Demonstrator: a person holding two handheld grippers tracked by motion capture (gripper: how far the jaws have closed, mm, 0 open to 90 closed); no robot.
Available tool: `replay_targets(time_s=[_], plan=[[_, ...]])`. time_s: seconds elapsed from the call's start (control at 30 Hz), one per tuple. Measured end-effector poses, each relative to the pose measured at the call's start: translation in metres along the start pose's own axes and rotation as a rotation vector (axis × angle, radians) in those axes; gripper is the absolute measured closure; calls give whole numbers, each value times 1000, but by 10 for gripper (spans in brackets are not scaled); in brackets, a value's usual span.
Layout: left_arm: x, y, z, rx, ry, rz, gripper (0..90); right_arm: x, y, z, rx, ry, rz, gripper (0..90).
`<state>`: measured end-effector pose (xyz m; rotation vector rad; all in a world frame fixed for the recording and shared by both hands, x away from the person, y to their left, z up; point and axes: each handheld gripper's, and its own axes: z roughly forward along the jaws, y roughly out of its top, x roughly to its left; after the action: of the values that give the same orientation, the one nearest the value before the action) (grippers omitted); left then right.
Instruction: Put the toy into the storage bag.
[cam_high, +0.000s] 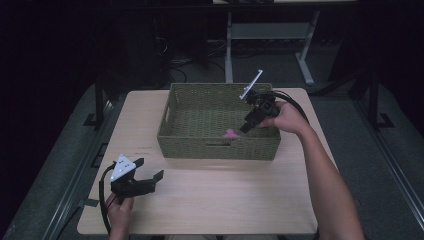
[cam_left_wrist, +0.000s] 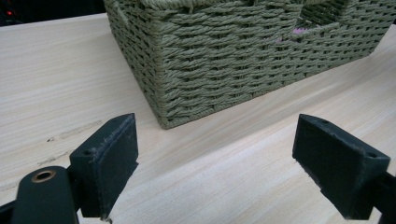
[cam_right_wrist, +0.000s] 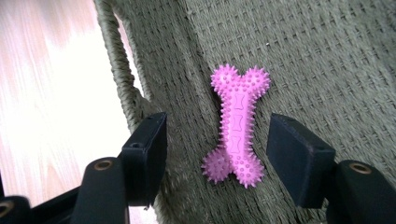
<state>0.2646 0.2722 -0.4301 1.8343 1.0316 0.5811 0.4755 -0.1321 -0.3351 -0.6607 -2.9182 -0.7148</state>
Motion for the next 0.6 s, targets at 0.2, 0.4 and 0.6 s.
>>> replay_targets(time_s=[0.2, 0.4, 0.6], plan=[[-1, 0, 1, 1, -1, 2, 138, 2, -3, -7, -15, -10, 0, 364], [0, 0, 0, 3, 3, 3, 139, 8, -7, -17, -26, -17, -1, 341], [0, 0, 1, 4, 1, 5, 139, 13, -11, -27, -35, -26, -5, 327]])
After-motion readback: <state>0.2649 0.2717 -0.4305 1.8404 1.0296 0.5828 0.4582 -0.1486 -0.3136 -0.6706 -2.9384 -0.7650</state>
